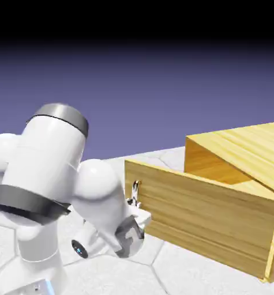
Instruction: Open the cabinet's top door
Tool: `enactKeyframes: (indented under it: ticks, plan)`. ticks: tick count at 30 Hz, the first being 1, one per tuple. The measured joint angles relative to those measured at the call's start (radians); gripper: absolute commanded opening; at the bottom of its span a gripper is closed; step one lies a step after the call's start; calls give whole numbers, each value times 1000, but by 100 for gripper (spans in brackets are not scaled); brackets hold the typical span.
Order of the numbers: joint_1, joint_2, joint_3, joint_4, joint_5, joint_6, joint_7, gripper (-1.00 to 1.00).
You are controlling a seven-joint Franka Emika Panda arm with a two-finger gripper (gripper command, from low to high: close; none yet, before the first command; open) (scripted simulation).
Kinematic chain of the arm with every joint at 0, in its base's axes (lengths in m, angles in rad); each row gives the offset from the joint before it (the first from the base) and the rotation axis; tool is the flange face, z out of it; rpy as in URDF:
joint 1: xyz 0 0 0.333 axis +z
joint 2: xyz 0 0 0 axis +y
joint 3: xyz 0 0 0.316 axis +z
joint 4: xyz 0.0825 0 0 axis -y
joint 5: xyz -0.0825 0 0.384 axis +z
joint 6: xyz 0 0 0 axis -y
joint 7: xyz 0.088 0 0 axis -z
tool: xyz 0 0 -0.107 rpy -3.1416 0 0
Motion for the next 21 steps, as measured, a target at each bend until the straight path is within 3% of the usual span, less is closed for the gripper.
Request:
enactKeyframes:
  ticks: [11,21]
  plan:
    - [-245,230,-7,-37,-475,-116,321,-100]
    - [-328,353,-162,55,-911,-295,524,-100]
